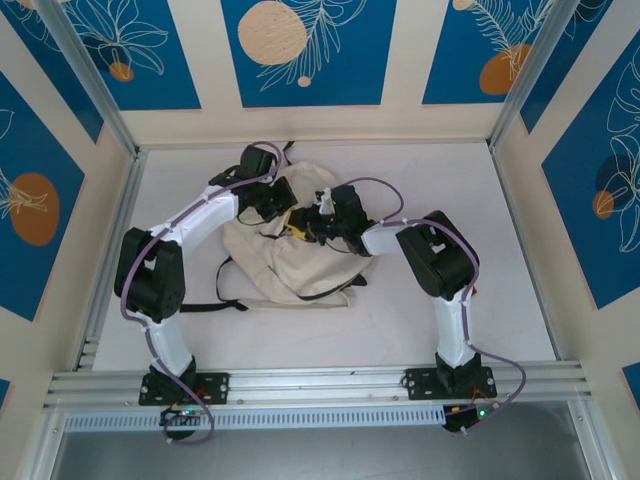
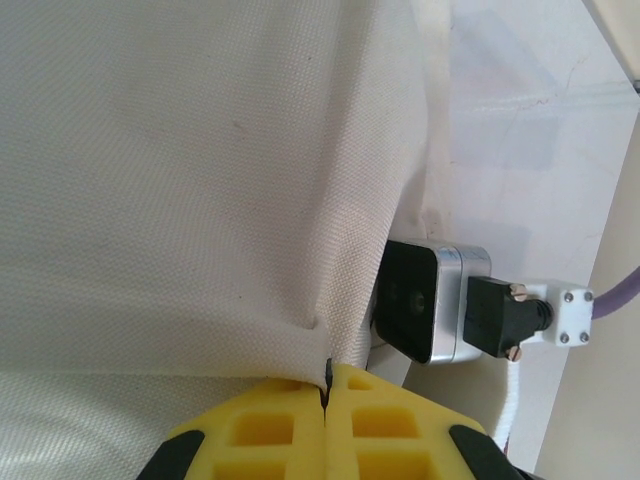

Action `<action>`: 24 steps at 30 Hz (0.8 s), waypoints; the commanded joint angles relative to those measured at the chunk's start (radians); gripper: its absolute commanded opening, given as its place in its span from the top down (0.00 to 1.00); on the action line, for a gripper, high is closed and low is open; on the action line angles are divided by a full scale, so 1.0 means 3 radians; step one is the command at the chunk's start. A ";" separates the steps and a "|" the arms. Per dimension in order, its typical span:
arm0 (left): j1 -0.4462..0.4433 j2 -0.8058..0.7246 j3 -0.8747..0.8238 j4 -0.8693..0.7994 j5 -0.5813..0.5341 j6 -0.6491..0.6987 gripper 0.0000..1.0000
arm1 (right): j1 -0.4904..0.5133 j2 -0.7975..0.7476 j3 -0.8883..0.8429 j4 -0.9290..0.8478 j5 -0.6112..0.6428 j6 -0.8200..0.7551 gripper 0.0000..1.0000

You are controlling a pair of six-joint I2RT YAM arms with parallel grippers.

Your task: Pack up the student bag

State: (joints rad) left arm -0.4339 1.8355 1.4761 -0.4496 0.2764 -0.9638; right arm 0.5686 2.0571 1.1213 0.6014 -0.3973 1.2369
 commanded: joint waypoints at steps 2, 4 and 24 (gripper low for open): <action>0.0022 -0.0081 -0.0023 0.0095 0.0149 -0.0021 1.00 | 0.0004 -0.0334 -0.0304 -0.0155 0.0323 -0.0095 0.60; 0.0030 -0.0082 -0.0021 0.0090 0.0148 -0.0008 1.00 | -0.0011 -0.0464 -0.0405 -0.0259 0.0449 -0.0162 0.60; 0.0045 -0.0115 -0.0048 0.0108 0.0185 -0.0002 1.00 | 0.0020 0.0288 0.0428 -0.0347 0.0322 -0.0001 0.90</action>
State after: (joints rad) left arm -0.4252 1.8355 1.4719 -0.4366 0.2905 -0.9634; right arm 0.5640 2.0800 1.1946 0.4946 -0.2977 1.2282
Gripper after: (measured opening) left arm 0.048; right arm 0.109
